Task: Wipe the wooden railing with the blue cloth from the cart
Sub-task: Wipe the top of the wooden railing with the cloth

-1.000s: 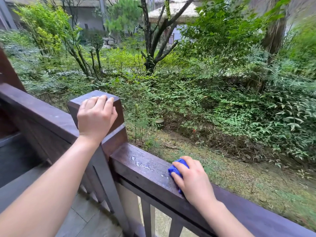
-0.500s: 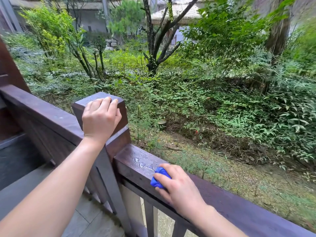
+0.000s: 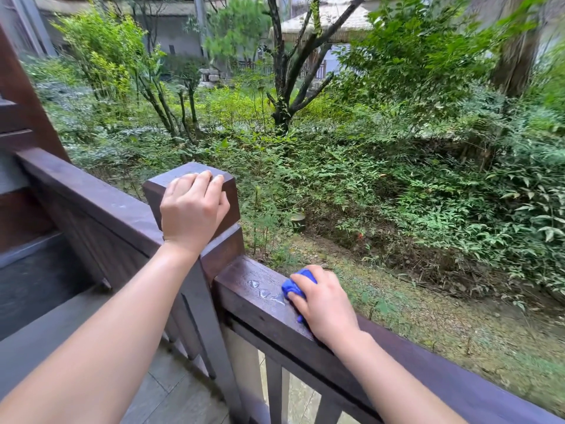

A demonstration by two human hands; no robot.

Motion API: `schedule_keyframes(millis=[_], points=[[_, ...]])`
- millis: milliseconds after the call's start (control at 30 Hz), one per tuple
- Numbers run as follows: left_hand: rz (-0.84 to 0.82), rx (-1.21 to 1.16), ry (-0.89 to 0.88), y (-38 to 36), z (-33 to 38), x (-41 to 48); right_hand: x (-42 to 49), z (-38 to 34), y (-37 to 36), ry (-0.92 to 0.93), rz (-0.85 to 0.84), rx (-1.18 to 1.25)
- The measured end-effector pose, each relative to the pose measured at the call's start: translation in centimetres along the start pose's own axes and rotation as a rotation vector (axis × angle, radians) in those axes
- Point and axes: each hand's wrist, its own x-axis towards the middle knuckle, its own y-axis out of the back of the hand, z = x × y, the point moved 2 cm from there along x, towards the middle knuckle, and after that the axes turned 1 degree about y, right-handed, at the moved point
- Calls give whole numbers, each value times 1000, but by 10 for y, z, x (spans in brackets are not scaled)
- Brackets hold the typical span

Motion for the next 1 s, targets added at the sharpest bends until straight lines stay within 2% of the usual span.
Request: schedule_keyframes(millis=[67, 167, 200, 233, 333, 367, 500, 533, 633, 667, 700, 833, 900, 1000], points=[[6, 1, 0, 0, 0, 0, 4, -23, -8, 26, -5, -11], [16, 4, -7, -1, -1, -1, -14, -43, -23, 336, -91, 43], [13, 2, -8, -1, -1, -1, -12, -38, -21, 364, -98, 40], [10, 0, -9, -1, -1, -1, -5, -32, -16, 323, -83, 36], [6, -1, -10, -1, -1, 0, 10, -18, -13, 50, -8, 26], [7, -7, -6, -1, -2, 0, 8, -24, -16, 53, 5, 33], [21, 1, 1, -1, 0, 0, -13, -39, -30, 415, -82, 79], [17, 3, 0, 0, 0, 1, -4, -33, -27, 383, -91, 72], [9, 15, -5, 1, -1, 1, 34, -23, -21, 57, -36, 59], [8, 10, -7, 1, -1, 1, 39, -30, -22, 8, -25, 41], [12, 8, -13, 1, 0, 1, 39, -41, -26, 34, -25, 43], [34, 24, -5, -1, -1, 1, 5, -57, -38, 421, -89, 93], [31, 27, -7, -2, -1, 0, 16, -39, -34, 350, -71, 79], [22, 20, -5, -2, -1, 1, 48, -31, -31, 14, -12, 46]])
